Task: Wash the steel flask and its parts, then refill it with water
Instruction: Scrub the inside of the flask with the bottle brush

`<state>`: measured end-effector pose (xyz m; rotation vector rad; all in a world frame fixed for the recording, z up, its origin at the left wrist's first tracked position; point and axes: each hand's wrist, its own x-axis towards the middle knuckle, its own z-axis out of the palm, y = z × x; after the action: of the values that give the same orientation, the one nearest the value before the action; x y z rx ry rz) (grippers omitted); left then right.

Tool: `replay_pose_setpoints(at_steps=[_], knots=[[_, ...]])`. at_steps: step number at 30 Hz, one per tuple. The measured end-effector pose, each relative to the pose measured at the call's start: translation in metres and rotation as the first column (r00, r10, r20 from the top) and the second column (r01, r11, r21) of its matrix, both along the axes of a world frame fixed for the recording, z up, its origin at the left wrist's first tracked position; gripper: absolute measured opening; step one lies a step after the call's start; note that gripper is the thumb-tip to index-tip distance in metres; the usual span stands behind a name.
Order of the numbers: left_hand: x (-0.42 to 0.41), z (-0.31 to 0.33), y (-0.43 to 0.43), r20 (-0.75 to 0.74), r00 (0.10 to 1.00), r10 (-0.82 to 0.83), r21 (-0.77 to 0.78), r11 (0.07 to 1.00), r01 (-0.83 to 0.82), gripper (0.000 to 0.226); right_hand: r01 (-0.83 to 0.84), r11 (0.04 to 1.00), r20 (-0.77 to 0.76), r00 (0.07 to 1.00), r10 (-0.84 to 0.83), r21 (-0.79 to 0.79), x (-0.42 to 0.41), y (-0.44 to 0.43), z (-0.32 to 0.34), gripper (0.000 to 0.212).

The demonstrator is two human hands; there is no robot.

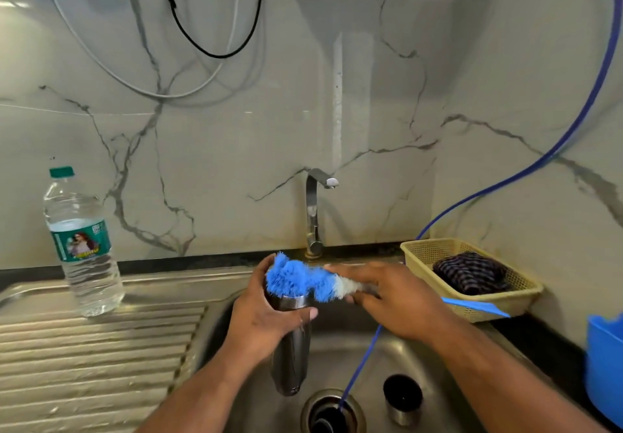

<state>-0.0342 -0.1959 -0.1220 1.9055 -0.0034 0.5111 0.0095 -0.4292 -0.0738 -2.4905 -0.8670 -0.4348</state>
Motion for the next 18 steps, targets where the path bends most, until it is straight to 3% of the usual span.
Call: replay_pose_setpoints(at_steps=[3,5,9,13,18], knots=[[-0.008,0.009,0.0,-0.001,1.0,-0.03,0.003,1.0,0.03,0.108,0.078,0.997,0.053,0.996,-0.077,-0.005,0.002,-0.003,0.001,0.062],[-0.012,0.015,0.0,0.007,0.998,-0.055,-0.036,0.998,0.055,0.094,0.026,0.998,0.0,1.0,-0.026,0.064,0.001,-0.003,0.001,0.061],[-0.02,0.027,0.0,-0.037,0.991,-0.127,-0.298,0.948,0.11,0.06,0.004,0.975,-0.068,0.998,0.011,0.223,-0.002,-0.003,0.001,0.057],[-0.02,0.03,0.005,-0.032,0.982,-0.188,-0.485,0.861,0.149,0.093,-0.079,0.943,-0.147,0.98,0.132,0.322,-0.01,-0.001,0.003,0.053],[-0.021,0.04,0.009,-0.039,0.979,-0.199,-0.647,0.751,0.127,0.073,-0.216,0.903,-0.186,0.936,0.3,0.371,-0.018,0.003,0.007,0.049]])
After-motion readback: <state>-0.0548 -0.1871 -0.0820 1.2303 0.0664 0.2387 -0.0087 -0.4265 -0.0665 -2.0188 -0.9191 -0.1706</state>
